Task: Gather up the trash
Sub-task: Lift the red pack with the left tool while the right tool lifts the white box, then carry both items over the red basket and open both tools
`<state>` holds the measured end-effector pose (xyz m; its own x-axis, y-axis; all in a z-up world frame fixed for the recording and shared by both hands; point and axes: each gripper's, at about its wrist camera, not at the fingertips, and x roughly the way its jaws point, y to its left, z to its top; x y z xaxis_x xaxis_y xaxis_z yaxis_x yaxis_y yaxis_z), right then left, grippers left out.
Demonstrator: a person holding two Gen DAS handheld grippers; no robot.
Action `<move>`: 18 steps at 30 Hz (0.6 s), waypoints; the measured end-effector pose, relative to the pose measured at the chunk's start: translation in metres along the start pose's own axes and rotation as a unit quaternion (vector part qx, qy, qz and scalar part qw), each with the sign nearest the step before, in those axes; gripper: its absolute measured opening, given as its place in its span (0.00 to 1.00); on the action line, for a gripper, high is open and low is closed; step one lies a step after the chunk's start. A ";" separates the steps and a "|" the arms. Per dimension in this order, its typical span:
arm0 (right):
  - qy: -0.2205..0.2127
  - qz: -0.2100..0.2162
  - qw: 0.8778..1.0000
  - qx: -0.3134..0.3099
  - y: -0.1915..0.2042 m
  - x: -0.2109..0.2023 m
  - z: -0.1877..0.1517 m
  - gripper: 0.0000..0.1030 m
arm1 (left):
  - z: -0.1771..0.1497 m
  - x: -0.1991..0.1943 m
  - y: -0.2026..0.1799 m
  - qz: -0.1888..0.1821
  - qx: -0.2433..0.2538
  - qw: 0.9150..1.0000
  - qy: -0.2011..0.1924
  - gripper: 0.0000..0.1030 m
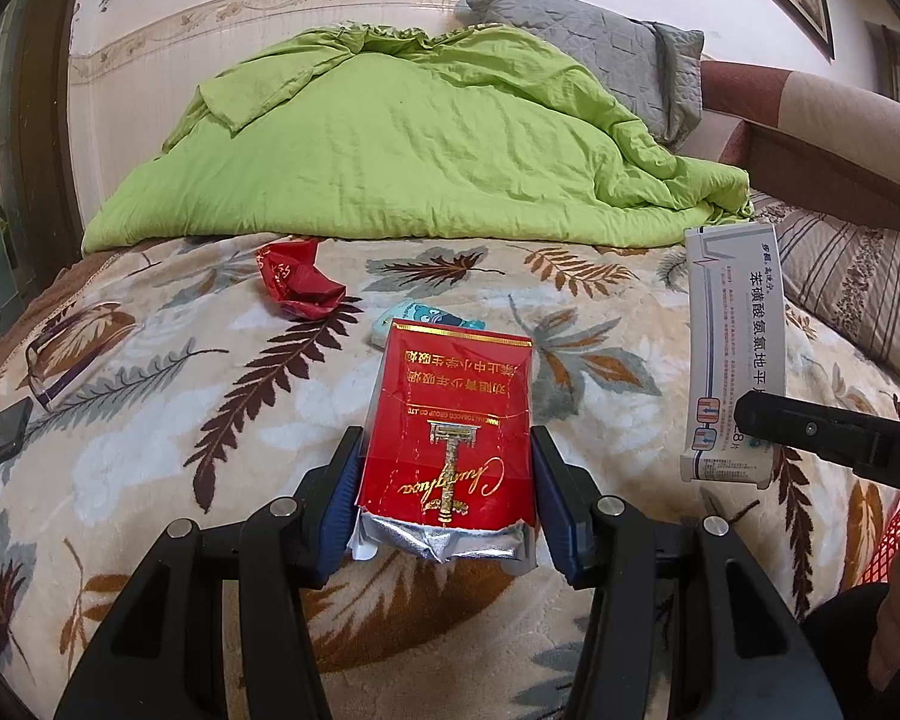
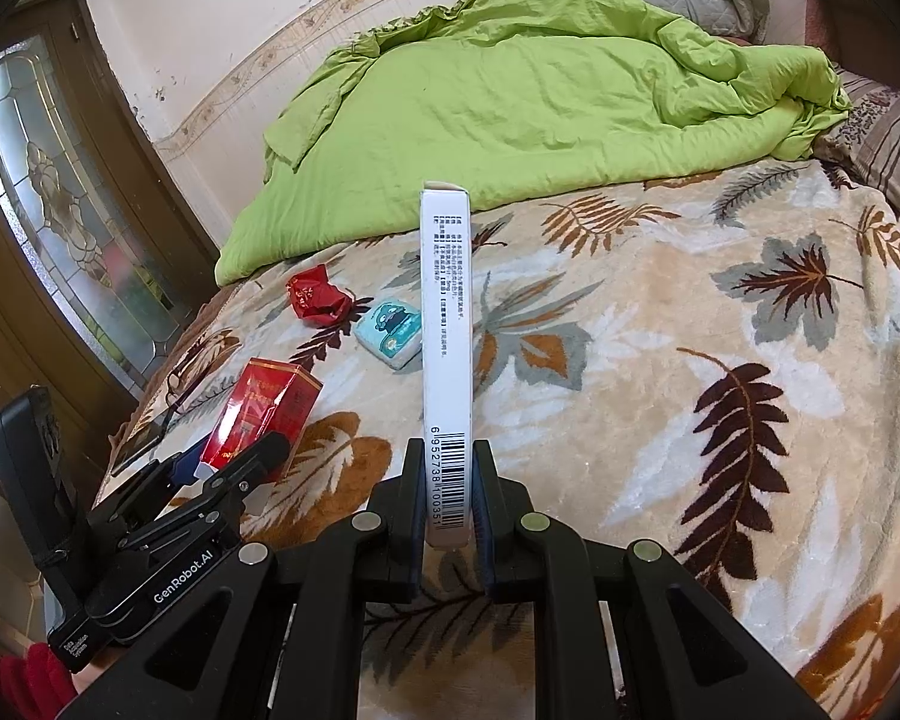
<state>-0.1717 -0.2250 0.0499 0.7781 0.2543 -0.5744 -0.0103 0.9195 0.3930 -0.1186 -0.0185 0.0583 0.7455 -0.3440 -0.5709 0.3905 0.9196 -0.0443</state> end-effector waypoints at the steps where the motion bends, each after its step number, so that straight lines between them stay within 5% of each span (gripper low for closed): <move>1: 0.000 0.000 1.000 0.000 0.000 0.000 0.000 0.14 | 0.000 0.000 0.000 0.000 -0.001 1.000 0.000 0.50; 18: -0.001 -0.001 1.000 0.002 -0.002 -0.002 0.000 0.14 | 0.000 -0.002 -0.002 0.000 0.003 1.000 -0.002 0.50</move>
<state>-0.1733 -0.2275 0.0506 0.7793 0.2517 -0.5738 -0.0063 0.9189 0.3944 -0.1208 -0.0196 0.0599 0.7477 -0.3441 -0.5679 0.3928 0.9188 -0.0396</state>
